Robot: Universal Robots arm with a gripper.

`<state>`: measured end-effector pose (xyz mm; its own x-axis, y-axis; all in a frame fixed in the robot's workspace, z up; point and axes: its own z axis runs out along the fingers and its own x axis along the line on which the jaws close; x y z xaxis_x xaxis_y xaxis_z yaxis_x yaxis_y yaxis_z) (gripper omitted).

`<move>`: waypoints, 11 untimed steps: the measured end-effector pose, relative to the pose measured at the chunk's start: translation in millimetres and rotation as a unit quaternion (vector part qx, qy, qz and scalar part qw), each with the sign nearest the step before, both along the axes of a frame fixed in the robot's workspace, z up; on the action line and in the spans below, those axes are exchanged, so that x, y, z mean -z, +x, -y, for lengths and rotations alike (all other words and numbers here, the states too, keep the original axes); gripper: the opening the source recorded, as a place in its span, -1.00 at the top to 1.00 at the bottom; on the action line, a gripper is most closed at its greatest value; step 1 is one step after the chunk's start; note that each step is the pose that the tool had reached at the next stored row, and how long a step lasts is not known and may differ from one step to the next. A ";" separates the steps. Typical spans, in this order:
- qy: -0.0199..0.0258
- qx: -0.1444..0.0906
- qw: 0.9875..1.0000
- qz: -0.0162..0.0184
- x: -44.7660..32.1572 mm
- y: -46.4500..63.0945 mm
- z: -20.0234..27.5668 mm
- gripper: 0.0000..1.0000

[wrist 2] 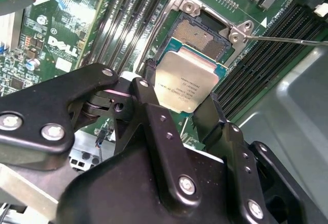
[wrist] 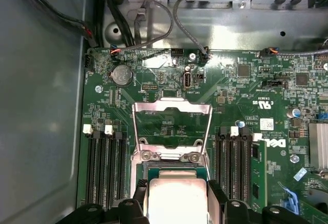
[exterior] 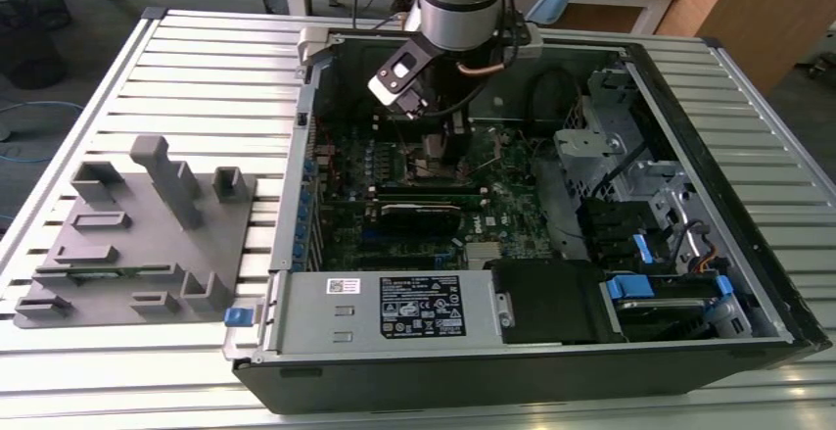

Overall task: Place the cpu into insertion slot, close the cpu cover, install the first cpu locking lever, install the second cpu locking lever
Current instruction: 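Place the cpu into insertion slot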

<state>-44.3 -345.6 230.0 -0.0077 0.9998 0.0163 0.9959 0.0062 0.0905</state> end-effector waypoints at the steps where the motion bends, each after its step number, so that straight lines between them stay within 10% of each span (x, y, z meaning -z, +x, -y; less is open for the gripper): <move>1: 0.000 0.000 1.000 0.000 0.7 -0.2 -0.5 -0.08; 11: 0.000 0.002 1.000 0.000 10.0 -1.8 -1.2 -0.08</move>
